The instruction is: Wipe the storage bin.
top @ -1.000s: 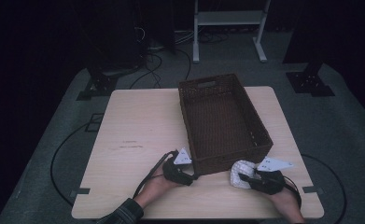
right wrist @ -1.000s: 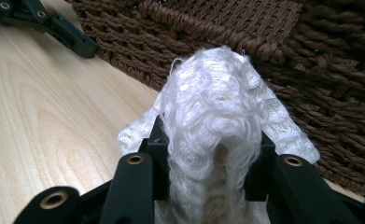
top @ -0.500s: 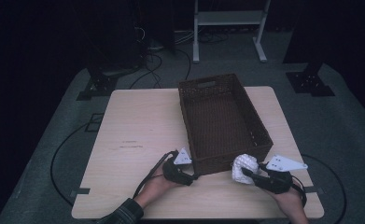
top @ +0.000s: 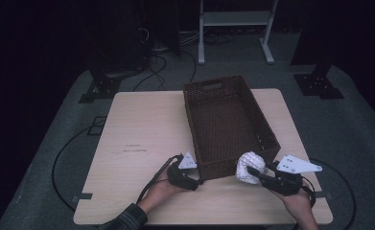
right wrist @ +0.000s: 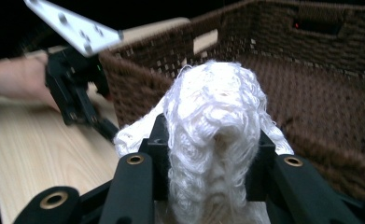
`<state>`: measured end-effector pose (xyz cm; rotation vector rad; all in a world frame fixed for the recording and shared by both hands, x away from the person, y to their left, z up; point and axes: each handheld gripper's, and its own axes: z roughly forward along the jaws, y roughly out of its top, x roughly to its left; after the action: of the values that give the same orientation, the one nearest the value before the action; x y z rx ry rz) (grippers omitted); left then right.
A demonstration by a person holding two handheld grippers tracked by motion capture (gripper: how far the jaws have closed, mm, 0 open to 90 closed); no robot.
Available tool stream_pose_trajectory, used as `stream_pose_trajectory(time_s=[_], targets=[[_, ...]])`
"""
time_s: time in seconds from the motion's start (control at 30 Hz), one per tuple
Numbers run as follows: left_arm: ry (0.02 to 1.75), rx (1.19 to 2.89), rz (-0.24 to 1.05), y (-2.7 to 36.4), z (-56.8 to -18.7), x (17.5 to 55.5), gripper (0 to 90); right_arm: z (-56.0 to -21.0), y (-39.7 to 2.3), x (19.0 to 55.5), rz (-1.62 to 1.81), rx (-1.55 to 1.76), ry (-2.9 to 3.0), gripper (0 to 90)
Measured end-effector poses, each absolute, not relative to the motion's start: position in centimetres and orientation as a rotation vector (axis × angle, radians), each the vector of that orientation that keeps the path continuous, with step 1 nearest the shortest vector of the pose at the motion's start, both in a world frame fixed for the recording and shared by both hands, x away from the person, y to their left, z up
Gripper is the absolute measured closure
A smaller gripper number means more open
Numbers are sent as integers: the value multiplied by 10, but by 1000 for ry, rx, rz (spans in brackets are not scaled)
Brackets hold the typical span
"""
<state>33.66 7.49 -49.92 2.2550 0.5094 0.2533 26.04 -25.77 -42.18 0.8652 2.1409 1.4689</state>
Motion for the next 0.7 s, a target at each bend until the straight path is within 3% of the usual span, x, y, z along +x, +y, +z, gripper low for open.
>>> stream_pose_trajectory(time_s=[0.7], targets=[[509,2255,254,75,-499,337,294,-451,-233,266,1342,844,2305,637]])
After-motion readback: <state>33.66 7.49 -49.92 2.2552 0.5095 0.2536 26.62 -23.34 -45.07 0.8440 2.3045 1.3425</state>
